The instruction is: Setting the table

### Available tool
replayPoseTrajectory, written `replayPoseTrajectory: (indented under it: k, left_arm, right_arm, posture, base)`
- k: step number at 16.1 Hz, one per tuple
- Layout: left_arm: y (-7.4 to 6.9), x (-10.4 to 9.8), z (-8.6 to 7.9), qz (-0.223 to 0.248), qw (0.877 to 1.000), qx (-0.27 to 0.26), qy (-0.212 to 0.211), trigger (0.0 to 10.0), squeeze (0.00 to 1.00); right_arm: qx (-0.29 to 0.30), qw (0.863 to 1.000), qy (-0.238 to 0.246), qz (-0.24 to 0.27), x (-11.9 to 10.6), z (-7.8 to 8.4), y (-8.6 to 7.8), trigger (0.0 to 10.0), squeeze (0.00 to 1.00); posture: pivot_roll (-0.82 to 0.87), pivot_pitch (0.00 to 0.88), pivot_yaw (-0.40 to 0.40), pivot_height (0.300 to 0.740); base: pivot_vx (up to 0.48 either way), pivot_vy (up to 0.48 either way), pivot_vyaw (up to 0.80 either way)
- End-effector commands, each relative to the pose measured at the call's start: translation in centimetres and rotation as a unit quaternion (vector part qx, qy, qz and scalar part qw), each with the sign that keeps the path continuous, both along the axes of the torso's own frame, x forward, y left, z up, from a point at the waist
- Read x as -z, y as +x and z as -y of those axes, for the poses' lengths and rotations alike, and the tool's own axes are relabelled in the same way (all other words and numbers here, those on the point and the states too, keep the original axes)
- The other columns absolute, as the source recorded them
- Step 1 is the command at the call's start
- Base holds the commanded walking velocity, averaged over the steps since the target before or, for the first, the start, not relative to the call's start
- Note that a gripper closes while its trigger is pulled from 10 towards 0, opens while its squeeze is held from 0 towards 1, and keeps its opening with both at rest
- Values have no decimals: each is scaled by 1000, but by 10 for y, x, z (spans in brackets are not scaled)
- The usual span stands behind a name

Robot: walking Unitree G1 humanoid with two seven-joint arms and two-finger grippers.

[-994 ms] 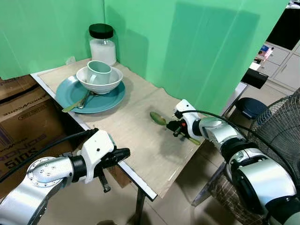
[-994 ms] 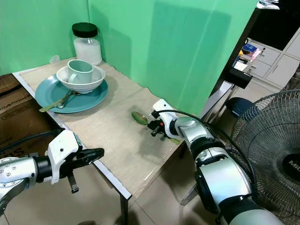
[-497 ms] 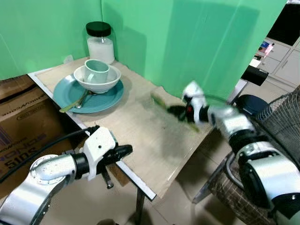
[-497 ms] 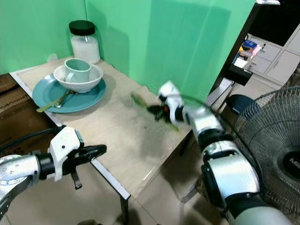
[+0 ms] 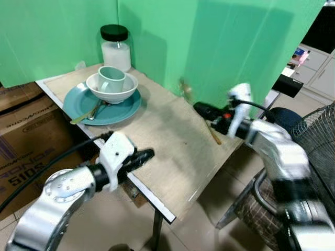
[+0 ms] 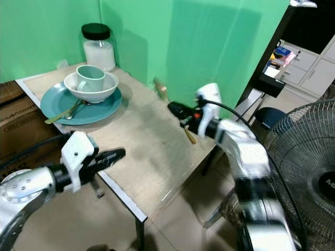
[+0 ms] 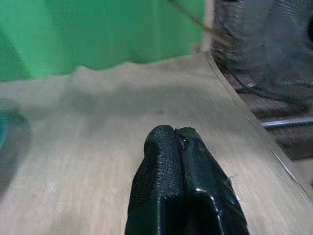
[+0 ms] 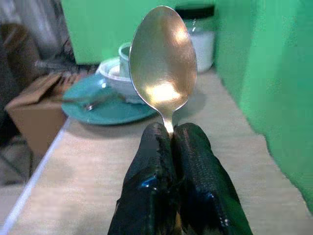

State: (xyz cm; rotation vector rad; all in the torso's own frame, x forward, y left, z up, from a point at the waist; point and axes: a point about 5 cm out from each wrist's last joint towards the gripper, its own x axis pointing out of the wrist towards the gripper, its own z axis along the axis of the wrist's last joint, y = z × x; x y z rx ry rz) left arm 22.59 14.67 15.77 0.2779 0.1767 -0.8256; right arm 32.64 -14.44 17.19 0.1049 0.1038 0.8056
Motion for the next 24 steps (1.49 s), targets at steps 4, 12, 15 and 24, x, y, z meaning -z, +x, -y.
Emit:
replayPoseTrajectory:
  k: [4, 12, 15, 24]
  left_arm:
    - [9, -15, 5, 84, 989, -121, -22, 10000, 0]
    - [11, -19, 13, 128, 974, -184, -22, 10000, 0]
    - [12, -18, 14, 131, 974, -183, -16, 10000, 0]
    - [11, -17, 15, 132, 974, -185, -18, 10000, 0]
  right_arm:
    - [77, 994, 60, 55, -29, 10, -46, 10000, 0]
    - [238, 967, 70, 60, -21, 14, -100, 10000, 0]
    - [273, 959, 63, 53, -19, 17, -105, 10000, 0]
    - [299, 952, 60, 32, -11, 20, -104, 10000, 0]
  posture:
    - [97, 0, -108, 740]
    - [75, 0, -98, 740]
    - [74, 0, -92, 740]
    - [83, 0, -109, 740]
  base:
    - [0, 0, 0]
    - [0, 0, -545]
    - [0, 0, -790]
    - [0, 0, -800]
